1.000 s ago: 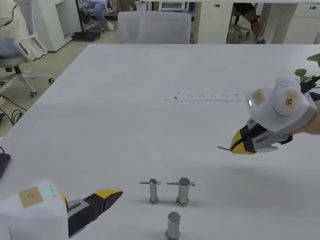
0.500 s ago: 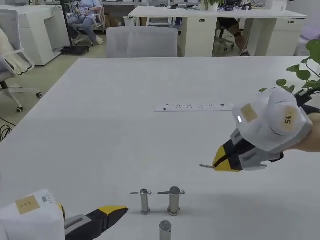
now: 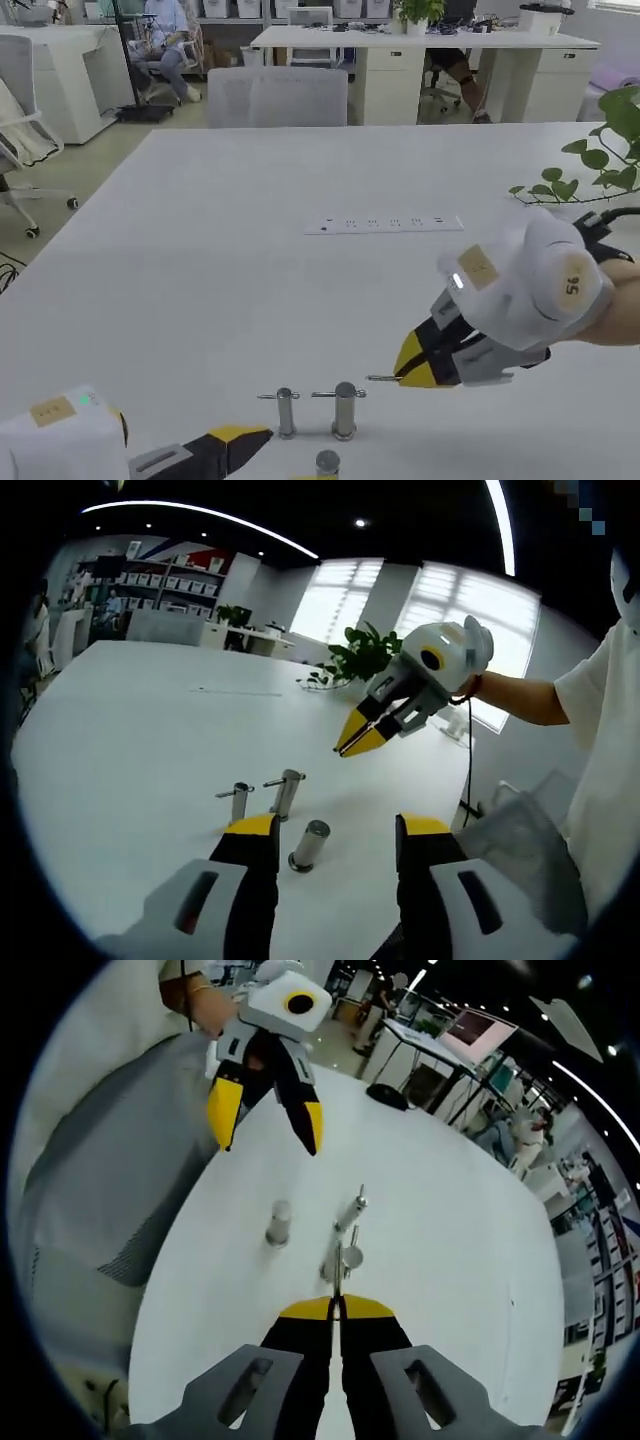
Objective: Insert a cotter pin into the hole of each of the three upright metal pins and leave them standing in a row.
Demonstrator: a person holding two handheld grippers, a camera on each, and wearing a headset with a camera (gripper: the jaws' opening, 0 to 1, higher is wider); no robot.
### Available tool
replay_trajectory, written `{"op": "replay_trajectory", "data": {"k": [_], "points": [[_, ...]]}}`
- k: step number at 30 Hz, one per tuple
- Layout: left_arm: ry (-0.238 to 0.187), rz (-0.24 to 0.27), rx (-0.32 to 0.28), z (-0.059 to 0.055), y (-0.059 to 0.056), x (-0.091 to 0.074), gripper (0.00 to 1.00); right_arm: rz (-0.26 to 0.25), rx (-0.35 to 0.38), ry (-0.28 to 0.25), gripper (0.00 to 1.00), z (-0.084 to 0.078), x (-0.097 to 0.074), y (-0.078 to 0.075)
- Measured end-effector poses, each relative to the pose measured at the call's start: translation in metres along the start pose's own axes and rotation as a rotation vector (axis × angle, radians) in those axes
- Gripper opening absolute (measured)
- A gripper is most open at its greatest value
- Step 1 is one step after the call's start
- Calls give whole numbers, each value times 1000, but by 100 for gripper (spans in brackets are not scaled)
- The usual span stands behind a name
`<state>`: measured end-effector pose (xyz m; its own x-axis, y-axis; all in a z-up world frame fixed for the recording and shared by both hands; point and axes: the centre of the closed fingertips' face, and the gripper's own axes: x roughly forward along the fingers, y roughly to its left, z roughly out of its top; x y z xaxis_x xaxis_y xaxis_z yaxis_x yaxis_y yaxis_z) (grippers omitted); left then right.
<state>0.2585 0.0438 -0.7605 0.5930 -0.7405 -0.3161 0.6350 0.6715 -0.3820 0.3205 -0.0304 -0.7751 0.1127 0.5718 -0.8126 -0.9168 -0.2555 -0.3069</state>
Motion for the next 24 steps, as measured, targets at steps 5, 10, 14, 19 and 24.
{"op": "replay_trajectory", "data": {"k": [5,10,14,19,24], "points": [[-22,-8,-69,2,-2,3,37,8,-20,-18,2,10,3,8],[-47,-27,-144,5,-8,6,32,21,-44,-36,2,23,6,18],[-61,-46,-192,6,-13,7,29,27,-52,-58,2,33,7,24],[-57,-50,-206,6,-14,10,26,31,-68,-70,2,42,9,28],[-64,-52,-232,8,-12,12,22,36,-80,-86,2,50,9,31]]}}
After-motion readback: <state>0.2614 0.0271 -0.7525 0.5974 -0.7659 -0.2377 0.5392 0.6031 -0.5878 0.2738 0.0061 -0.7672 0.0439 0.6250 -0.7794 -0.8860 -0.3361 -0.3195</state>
